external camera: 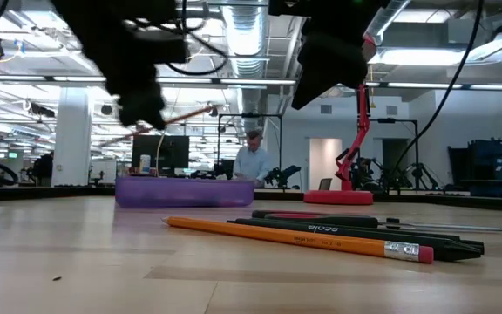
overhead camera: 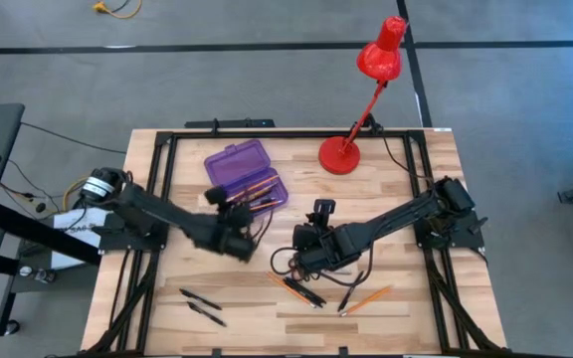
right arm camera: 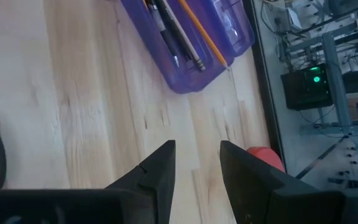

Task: Pick & place school supplies into a supply box
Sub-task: Put the yellow pencil into the purple supply box

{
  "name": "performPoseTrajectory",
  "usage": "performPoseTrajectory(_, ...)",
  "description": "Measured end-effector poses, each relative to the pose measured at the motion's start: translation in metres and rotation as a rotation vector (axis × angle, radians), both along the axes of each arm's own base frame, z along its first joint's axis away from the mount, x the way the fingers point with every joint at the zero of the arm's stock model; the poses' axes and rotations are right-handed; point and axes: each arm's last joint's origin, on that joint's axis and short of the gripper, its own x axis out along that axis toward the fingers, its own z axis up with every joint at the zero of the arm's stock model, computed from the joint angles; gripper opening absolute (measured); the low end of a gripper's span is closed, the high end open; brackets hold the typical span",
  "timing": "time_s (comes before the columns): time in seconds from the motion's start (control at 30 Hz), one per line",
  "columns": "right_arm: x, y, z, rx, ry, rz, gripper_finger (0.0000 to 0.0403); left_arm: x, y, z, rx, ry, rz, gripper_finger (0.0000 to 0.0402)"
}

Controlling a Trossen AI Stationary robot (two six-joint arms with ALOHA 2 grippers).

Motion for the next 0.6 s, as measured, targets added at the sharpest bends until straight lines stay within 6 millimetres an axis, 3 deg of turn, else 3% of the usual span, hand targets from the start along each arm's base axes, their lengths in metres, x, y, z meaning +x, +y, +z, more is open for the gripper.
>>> performPoseTrajectory(0.23, 0.002, -0.006, 0.0, -0.003, 0.006, -0.012, 0.0121, 0.027, 0.033, 0.004, -0.035, -0.07, -0.019, 0.0)
performPoseTrajectory(0.43, 0.002, -0.008, 0.0, -0.003, 0.007, -0.018, 0.0121, 0.03, 0.056, 0.004, -0.023, -0.051, 0.001, 0.0)
performPoseTrajectory(0.6, 0.002, -0.008, 0.0, -0.002, 0.006, -0.018, 0.0121, 0.029, 0.073, -0.01, -0.093, -0.072, -0.001, 0.0)
